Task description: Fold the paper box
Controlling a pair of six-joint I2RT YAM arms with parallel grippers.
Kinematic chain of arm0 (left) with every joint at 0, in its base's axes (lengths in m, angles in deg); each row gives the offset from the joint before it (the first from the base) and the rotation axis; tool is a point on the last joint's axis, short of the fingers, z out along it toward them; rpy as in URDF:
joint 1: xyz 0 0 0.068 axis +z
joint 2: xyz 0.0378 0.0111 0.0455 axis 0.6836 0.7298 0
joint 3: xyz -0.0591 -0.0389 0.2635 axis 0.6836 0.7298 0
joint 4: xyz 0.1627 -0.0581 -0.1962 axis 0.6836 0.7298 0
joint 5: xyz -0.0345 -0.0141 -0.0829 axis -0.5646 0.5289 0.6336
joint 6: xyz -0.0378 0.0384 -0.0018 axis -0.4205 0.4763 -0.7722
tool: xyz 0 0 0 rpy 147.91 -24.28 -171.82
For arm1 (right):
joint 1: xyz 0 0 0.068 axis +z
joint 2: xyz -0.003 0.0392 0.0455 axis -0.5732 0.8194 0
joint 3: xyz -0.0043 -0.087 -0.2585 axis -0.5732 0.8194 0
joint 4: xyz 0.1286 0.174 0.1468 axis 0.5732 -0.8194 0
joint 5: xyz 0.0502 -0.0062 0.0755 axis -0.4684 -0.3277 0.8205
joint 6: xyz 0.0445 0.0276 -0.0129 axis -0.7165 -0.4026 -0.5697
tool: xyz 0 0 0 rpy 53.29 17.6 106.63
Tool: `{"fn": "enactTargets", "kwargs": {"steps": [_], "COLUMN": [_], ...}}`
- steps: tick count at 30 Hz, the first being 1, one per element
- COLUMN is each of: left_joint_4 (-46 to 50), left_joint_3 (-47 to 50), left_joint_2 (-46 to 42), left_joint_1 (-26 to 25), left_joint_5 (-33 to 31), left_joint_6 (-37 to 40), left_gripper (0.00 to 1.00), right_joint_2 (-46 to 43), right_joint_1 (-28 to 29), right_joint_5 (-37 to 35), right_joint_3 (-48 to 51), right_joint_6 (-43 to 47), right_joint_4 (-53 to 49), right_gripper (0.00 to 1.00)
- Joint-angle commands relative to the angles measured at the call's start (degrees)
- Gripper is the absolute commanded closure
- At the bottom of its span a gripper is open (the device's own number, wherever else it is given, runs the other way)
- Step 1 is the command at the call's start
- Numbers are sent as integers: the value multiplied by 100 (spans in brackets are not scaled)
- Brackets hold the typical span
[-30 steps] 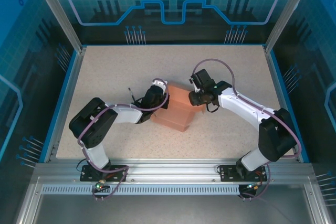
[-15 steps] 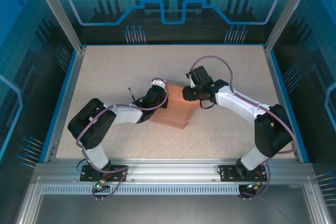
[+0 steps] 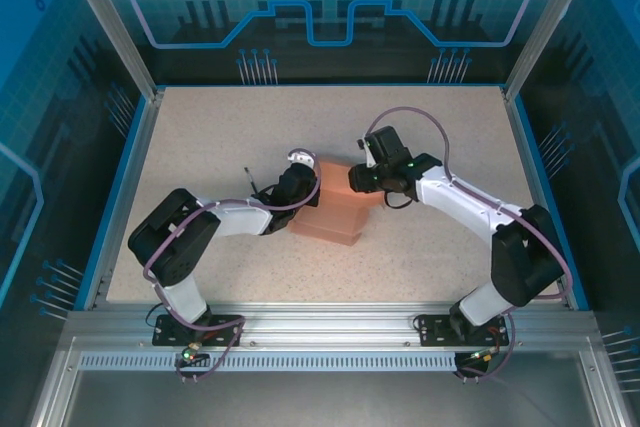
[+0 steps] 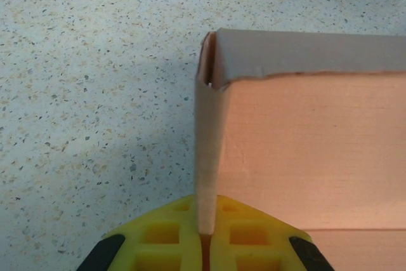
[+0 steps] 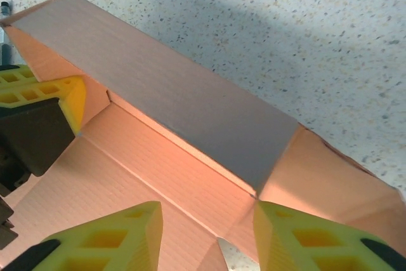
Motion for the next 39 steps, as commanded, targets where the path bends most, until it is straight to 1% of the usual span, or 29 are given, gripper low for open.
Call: {"fn": "enactTargets", "kwargs": {"steps": [1, 6, 10, 14, 17, 20, 26, 39], "left_joint_4": [224, 436, 494, 637, 787, 814, 838, 768], "left_joint_3": [-188, -292, -306, -390, -448, -437, -413, -360], "left_joint_2": [-210, -271, -370, -432, -489, -571, -643, -680], "left_joint_1": [-48, -43, -45, -44, -42, -44, -44, -45], "left_joint_5": [-152, -190, -229, -181, -135, -111, -97, 23], "left_joint_6": [-103, -123, -123, -165, -226, -288, -281, -359], "left_gripper": [99, 99, 99, 99, 99, 99, 99, 99], "right_joint_2": [-308, -552, -691, -702, -694, -531, -176, -530], "right_joint_1": [-33, -17, 44, 196, 341, 276, 164, -329], "right_joint_5": [-256, -222, -63, 249, 361, 531, 406, 447], "right_joint_3": [105, 76, 13, 47, 175, 244, 183, 694], "right_joint_6": [318, 503, 566, 472, 281, 138, 150, 61], "right_joint_4": [-245, -466, -661, -696, -490, -254, -300, -308], "right_gripper": [55, 52, 50, 50, 49, 49, 48, 46]}}
